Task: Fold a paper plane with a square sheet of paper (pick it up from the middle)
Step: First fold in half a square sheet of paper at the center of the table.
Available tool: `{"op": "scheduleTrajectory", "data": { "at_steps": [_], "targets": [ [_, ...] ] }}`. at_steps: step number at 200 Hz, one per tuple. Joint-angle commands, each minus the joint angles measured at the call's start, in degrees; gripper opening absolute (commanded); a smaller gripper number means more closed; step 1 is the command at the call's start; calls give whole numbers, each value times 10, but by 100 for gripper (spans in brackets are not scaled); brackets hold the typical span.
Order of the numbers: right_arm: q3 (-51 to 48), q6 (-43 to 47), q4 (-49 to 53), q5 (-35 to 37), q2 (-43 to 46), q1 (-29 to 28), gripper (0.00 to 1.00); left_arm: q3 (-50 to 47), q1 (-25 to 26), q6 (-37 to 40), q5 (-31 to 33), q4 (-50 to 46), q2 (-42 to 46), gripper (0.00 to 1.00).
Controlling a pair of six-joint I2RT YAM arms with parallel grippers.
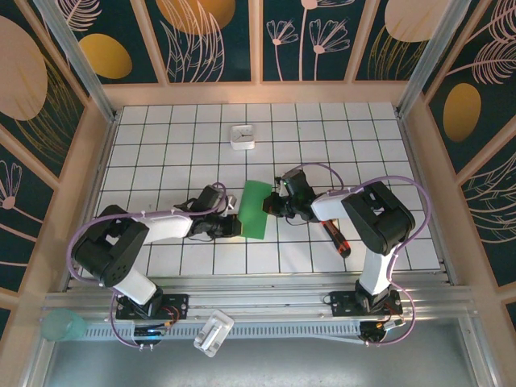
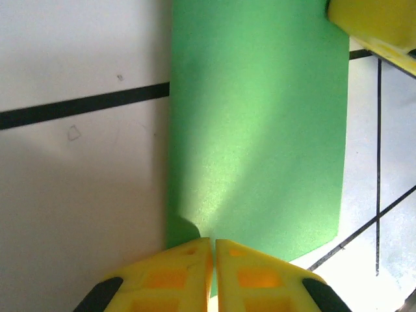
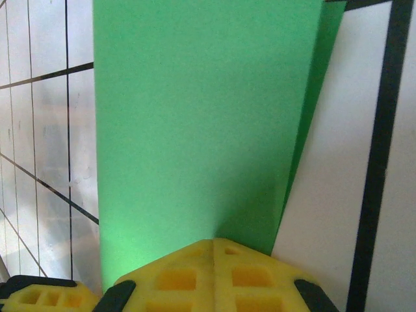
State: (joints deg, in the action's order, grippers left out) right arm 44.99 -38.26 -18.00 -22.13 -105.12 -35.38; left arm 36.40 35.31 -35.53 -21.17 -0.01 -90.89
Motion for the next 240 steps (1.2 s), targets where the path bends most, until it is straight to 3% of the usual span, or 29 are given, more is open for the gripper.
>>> {"op": "scheduleTrajectory", "data": {
  "at_steps": [1,51,83,97,132,159,183,210,240],
  "targets": [
    [-31,22,116,89,-41,8,0,-13,0,25,47,-56,-6,13],
    [-32,27,115,89,-40,10,0,-3,0,38,40,-69,41,13],
    [-31,28,116,87,-40,9,0,-29,0,-26,-50,26,82,16],
    [-31,28,114,87,-41,9,0,-31,0,-35,-61,36,68,16],
    [-28,32,116,86,-44,9,0,-19,-6,-8,25,-24,22,12],
    [-28,37,118,85,-44,11,0,-33,-15,6,48,-44,37,11],
    [-27,45,119,85,-41,12,0,-23,-16,6,0,-23,76,13],
    [-26,51,120,83,-41,13,0,-17,-31,-54,-71,73,84,16],
    [-27,51,117,80,-41,14,0,32,-44,-62,-64,97,17,15]
  ]
}}
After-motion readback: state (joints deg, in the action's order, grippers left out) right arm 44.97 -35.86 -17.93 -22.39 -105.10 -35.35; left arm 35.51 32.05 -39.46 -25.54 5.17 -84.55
